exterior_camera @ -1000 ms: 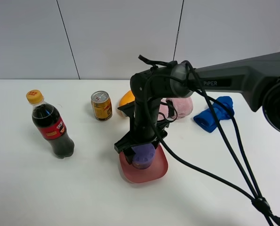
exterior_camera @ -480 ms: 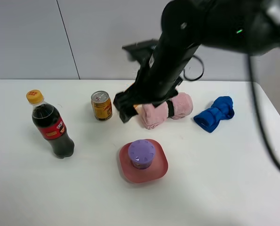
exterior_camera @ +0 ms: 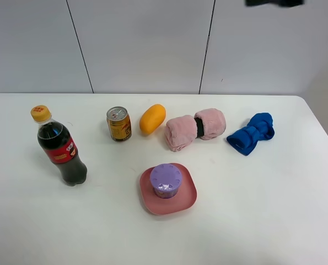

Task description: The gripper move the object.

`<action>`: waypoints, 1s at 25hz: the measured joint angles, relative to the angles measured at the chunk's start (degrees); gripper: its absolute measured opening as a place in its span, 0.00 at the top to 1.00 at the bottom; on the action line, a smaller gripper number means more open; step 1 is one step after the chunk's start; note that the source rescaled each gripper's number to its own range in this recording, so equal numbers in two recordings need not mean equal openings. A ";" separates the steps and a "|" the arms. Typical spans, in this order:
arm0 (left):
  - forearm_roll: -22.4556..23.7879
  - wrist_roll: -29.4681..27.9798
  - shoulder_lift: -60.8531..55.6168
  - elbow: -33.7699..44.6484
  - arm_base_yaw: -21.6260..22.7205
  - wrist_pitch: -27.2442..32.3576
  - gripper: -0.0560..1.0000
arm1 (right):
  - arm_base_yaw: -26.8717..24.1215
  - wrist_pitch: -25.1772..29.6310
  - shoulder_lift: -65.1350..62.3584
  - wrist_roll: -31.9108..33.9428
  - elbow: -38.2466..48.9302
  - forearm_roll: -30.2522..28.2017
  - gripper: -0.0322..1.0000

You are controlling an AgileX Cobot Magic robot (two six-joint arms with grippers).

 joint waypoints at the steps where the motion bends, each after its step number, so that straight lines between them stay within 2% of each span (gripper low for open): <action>1: 0.00 0.00 0.00 0.00 0.00 0.00 0.00 | 0.00 0.93 -2.21 0.05 0.00 -1.12 0.41; 6: 0.00 0.00 0.00 0.00 0.00 0.00 0.00 | 0.00 7.26 -11.50 0.00 0.00 -8.60 0.41; 8: 0.00 0.00 0.00 0.00 0.00 0.00 0.00 | -1.21 8.12 -15.50 0.00 0.00 -11.53 0.41; 10: 0.00 0.00 0.00 0.00 0.00 0.00 0.00 | -4.80 8.28 -19.33 0.05 -0.04 -12.66 0.41; 12: 0.00 0.00 0.00 0.00 0.00 0.00 0.00 | -10.71 9.29 -23.30 -0.16 -0.11 -12.18 0.41; 16: -0.06 0.00 0.00 0.00 0.00 0.00 0.00 | -24.48 12.76 -28.40 -5.39 -0.12 -6.61 0.41; 18: -0.06 0.00 0.00 0.00 0.00 0.00 0.00 | -29.34 13.78 -30.34 -7.84 -0.17 -2.18 0.41; 22: -0.06 0.00 0.00 0.00 0.00 0.00 0.00 | -33.97 14.02 -34.01 -9.54 0.00 7.41 0.41; 25: -0.06 0.00 0.00 0.00 0.00 0.00 0.00 | -34.58 14.02 -36.46 -10.52 0.00 10.41 0.41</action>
